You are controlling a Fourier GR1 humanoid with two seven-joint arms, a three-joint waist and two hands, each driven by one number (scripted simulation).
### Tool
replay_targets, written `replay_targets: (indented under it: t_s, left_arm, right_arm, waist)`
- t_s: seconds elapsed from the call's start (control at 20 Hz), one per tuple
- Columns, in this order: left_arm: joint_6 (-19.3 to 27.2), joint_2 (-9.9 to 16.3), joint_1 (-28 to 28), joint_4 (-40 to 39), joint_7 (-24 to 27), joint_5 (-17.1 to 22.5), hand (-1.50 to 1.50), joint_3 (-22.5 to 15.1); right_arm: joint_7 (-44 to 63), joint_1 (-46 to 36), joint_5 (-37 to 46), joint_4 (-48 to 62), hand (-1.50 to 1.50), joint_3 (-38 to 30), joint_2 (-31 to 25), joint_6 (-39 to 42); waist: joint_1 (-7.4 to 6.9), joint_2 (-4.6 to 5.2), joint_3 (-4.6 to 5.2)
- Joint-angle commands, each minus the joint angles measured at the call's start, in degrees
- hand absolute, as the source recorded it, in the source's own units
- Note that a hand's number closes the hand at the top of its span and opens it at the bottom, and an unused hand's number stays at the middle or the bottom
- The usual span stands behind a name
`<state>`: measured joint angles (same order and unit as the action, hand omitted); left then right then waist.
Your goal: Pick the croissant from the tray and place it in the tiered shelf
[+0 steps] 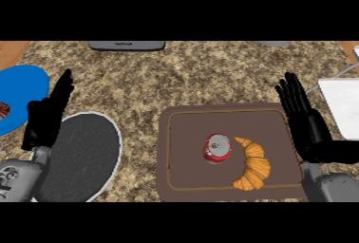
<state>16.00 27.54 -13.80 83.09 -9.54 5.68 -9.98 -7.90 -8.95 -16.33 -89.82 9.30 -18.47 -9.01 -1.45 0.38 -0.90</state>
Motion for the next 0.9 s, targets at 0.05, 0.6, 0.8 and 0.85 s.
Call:
replay_targets:
  t_s: [0.05,0.6,0.8,0.85]
  left_arm:
    - [-1.58,-3.1,0.42,-2.05,3.86,-0.91,0.0,-0.6]
    - [-3.12,-8.09,3.19,0.55,7.23,1.92,0.0,-3.87]
    - [-2.91,-10.2,6.36,-0.08,11.79,0.69,0.0,-5.43]
    - [-2.97,-9.84,2.6,-2.33,9.43,0.78,0.0,-3.99]
  right_arm:
    - [4.3,2.79,0.87,-1.48,-1.5,-1.56,0.33,-2.99]
    - [8.09,13.29,14.56,3.09,-1.5,-12.36,-1.69,-31.09]
    - [-1.24,17.76,12.91,-2.91,-1.5,-13.4,7.29,-36.46]
    - [-4.26,20.13,11.95,-5.63,-1.5,-13.25,8.09,-35.04]
  waist:
    - [1.91,-0.39,0.93]
    - [4.17,-0.16,1.15]
    - [3.14,-0.53,0.93]
    - [3.46,-0.49,0.89]
